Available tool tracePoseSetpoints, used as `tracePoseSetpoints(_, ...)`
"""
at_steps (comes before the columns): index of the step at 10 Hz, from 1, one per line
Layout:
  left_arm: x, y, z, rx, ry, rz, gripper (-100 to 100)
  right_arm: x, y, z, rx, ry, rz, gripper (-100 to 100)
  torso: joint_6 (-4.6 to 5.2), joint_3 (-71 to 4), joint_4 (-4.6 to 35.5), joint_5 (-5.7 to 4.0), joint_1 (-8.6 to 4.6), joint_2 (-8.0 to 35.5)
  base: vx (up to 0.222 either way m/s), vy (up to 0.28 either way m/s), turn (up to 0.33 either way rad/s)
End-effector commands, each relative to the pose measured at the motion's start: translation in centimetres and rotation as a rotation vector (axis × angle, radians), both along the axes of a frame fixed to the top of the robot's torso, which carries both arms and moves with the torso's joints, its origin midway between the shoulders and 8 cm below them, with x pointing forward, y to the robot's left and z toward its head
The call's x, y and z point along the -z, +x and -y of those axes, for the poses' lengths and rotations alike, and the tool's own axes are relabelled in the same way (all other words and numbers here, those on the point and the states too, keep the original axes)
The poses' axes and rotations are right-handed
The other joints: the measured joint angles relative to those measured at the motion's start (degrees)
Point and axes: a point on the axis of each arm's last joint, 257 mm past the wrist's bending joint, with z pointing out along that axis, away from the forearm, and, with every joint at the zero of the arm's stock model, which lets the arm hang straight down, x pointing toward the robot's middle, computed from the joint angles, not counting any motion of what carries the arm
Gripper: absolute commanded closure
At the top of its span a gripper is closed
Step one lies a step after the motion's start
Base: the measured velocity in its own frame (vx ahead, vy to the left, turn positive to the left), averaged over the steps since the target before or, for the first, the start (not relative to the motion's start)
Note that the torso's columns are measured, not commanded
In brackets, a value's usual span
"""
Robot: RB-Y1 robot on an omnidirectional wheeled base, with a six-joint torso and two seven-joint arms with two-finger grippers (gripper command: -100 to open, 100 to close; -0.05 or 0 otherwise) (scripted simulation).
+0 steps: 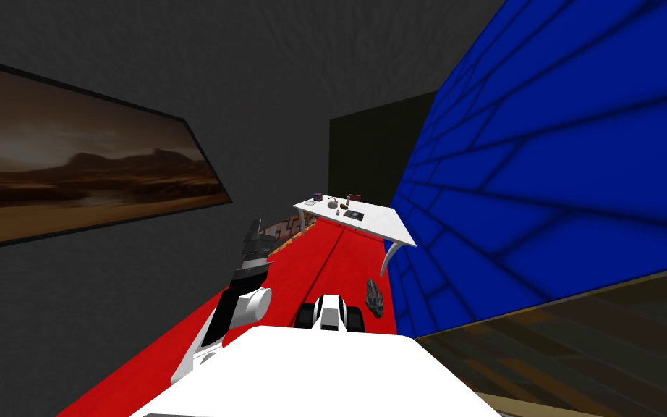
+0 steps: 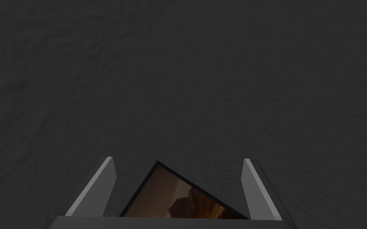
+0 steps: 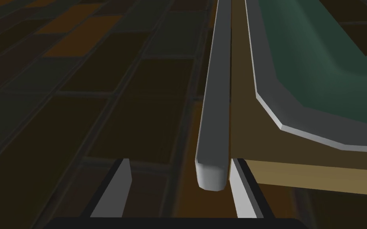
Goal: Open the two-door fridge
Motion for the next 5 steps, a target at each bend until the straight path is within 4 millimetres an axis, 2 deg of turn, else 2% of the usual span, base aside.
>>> tracePoseSetpoints(1,0.0,0.0,0.0,0.0,0.0,0.0,0,-1.8,-2.1,0.4,0.065,-0.029,0.004,100,0.34,0.0,0.01,0.0,-0.16,0.06,0.013,0.0,-0.034)
tracePoseSetpoints(2,0.0,0.0,0.0,0.0,0.0,0.0,0,-1.8,-2.1,0.4,0.065,-0.029,0.004,100,0.28,0.14,0.06,-0.02,-0.13,0.24,0.012,0.001,-0.014)
tracePoseSetpoints(3,0.0,0.0,0.0,0.0,0.0,0.0,0,-1.8,-4.0,0.6,0.131,-0.026,0.007,100,0.23,0.22,0.09,-0.05,-0.16,0.33,0.065,-0.004,0.318)
tracePoseSetpoints(4,0.0,0.0,0.0,0.0,0.0,0.0,0,-1.9,-5.0,0.7,0.156,-0.029,0.006,100,-0.32,0.01,-0.04,-0.09,-0.27,0.01,0.056,-0.005,0.254)
tracePoseSetpoints(5,0.0,0.0,0.0,0.0,0.0,0.0,0,-1.9,-5.7,0.8,0.172,-0.03,0.004,100,-0.53,-0.26,-0.2,-0.09,-0.35,-0.3,0.019,-0.001,0.059)
